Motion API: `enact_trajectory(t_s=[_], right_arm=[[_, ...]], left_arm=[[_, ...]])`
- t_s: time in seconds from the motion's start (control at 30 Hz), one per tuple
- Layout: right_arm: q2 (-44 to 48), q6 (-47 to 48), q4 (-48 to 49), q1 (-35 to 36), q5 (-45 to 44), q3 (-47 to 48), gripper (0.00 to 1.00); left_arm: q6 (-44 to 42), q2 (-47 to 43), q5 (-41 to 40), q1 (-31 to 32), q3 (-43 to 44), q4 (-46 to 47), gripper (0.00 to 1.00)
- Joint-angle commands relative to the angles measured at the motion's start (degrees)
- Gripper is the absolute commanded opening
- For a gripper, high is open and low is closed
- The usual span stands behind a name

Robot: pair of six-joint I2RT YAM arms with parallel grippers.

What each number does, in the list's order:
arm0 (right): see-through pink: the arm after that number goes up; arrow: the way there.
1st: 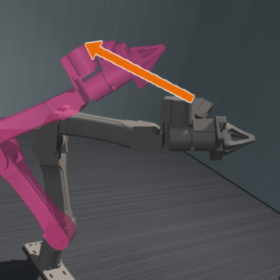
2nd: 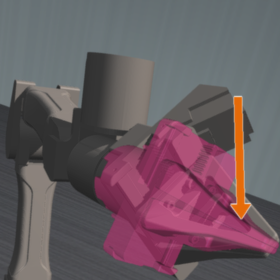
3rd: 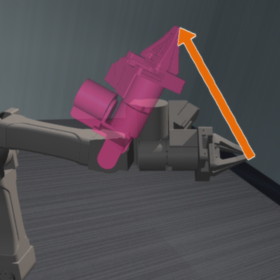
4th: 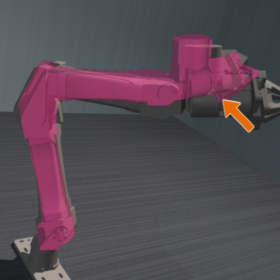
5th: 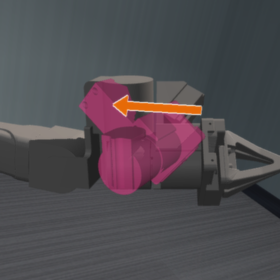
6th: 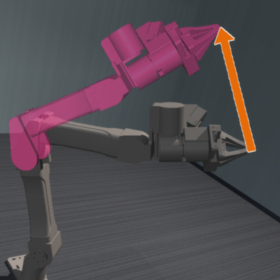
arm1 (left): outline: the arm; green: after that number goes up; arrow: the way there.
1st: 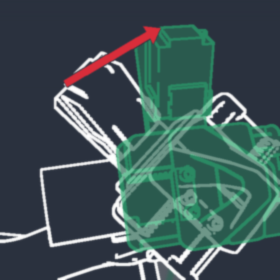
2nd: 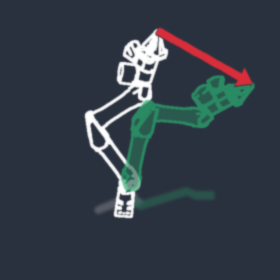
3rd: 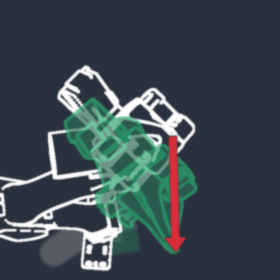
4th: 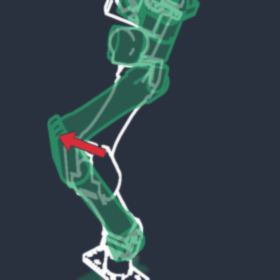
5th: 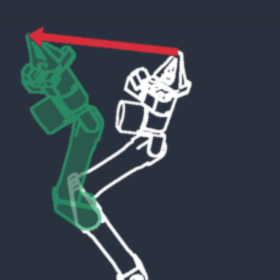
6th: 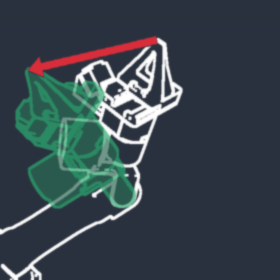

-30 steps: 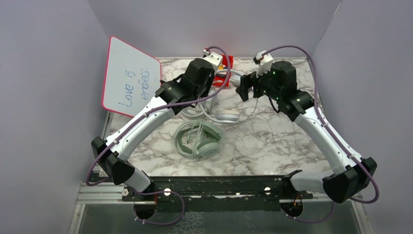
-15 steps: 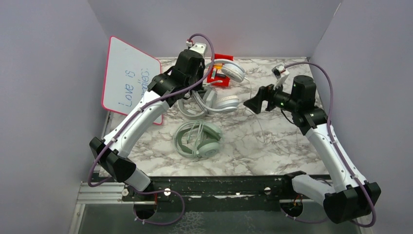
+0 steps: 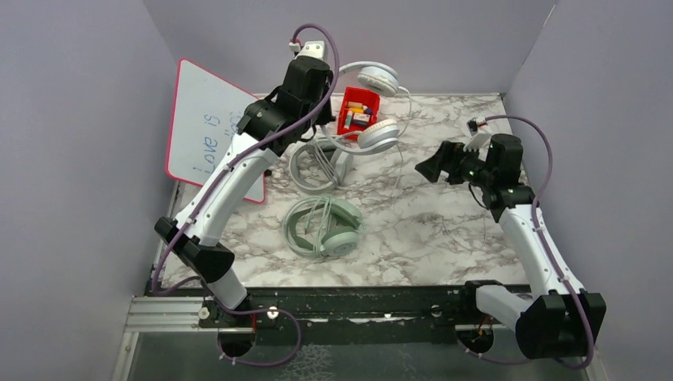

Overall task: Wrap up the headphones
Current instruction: Adjust the headphones.

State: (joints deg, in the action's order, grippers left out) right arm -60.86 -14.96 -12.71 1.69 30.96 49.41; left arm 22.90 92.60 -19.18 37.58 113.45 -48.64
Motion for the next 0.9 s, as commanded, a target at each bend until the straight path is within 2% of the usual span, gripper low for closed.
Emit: enact_trajectory(t_s=[0.0, 0.07, 0.17, 0.23, 0.4, 0.53, 0.67, 0.87], right_arm=[[-0.9, 3.4, -4.9, -0.3, 2.0, -0.9, 0.98], [-0.9, 3.0, 1.3, -0.3, 10.4, -4.4, 0.96], [-2.6, 4.1, 10.5, 0.0, 15.6, -9.2, 0.95], [-3.7, 2.2, 21.1, 0.3, 18.6, -13.1, 0.95], [-9.1, -5.4, 43.3, 2.0, 22.1, -20.8, 0.96], [-13.3, -1.4, 48.1, 5.2, 18.8, -20.6, 0.98], [-19.3, -4.2, 58.7, 6.2, 21.1, -21.5, 0.98], [-25.4, -9.2, 79.3, 7.2, 21.7, -26.6, 0.88]], left_arm=[[3.8, 3.4, -2.5, -1.0, 5.8, -3.8, 0.00], [4.4, 4.1, -1.7, -1.3, 7.1, -4.2, 0.00], [5.4, 4.6, -0.4, -1.8, 9.2, -5.1, 0.00], [5.6, 4.5, 0.0, -1.8, 10.1, -5.2, 0.00], [7.3, 4.8, 1.4, -2.2, 12.4, -6.7, 0.00], [9.1, 5.0, 7.2, -3.7, 13.8, -7.3, 0.00], [11.3, 5.3, 12.1, -5.2, 16.2, -8.2, 0.00], [16.5, 5.2, 18.9, -7.4, 18.6, -8.2, 0.00]])
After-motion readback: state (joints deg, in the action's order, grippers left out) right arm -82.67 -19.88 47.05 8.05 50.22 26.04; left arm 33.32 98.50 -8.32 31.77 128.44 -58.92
